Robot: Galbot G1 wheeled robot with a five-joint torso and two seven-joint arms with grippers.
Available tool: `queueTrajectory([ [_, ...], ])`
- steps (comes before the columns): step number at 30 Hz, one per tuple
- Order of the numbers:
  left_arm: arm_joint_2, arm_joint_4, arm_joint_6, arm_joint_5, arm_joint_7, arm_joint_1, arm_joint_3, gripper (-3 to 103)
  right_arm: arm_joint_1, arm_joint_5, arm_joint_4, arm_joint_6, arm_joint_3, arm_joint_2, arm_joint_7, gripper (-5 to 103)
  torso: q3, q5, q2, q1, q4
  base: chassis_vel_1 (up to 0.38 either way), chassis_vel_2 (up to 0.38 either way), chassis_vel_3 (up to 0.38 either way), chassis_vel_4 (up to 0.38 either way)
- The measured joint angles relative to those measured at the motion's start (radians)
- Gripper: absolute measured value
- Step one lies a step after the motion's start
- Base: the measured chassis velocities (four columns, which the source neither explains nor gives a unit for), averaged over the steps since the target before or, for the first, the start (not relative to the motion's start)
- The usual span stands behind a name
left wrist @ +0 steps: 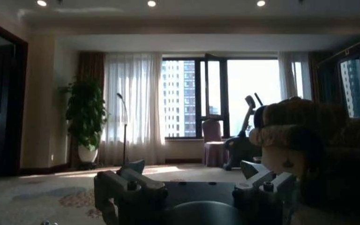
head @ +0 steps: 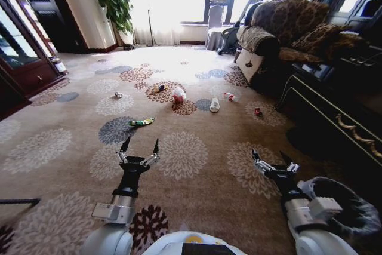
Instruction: Pick up the trash from the ground and place it into the trash bin.
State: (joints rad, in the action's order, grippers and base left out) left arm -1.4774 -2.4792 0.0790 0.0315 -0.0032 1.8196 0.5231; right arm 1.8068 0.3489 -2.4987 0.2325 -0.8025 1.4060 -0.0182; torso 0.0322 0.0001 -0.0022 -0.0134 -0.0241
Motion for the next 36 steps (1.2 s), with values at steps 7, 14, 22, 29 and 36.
queueTrajectory([
  [7,-0.006,0.02,0.023,0.024,-0.039,-0.002,-0.017,100,0.006,0.053,0.0,0.017,-0.009,0.0,0.0,100,0.0,0.0001,0.0,0.0,0.0001,0.0,0.0,0.0,0.0],
  [14,-0.038,0.004,0.024,0.068,-0.043,-0.015,-0.038,100,0.001,0.062,0.004,-0.02,-0.019,-0.02,0.0,100,0.0,0.0,0.0,0.0,0.0001,0.0,0.0,0.0,0.0],
  [22,-0.073,0.011,0.087,0.082,0.033,-0.039,-0.034,100,0.009,0.058,0.014,-0.029,0.003,-0.023,0.0,100,0.0,0.0,0.0,0.0,0.0001,0.0,0.0,0.0,0.0],
  [29,-0.078,0.011,0.093,0.013,0.024,-0.008,-0.037,100,0.01,0.054,0.02,-0.029,0.008,-0.025,0.0,100,0.0,0.0,0.0,0.0,0.0,-0.003,-0.005,0.008,0.004],
  [36,-0.05,0.012,0.043,0.047,-0.032,-0.023,-0.016,100,0.006,0.051,0.029,-0.038,0.008,-0.028,0.0,100,0.0,0.0,0.0,0.0,0.0,-0.116,-0.106,0.119,0.118],
])
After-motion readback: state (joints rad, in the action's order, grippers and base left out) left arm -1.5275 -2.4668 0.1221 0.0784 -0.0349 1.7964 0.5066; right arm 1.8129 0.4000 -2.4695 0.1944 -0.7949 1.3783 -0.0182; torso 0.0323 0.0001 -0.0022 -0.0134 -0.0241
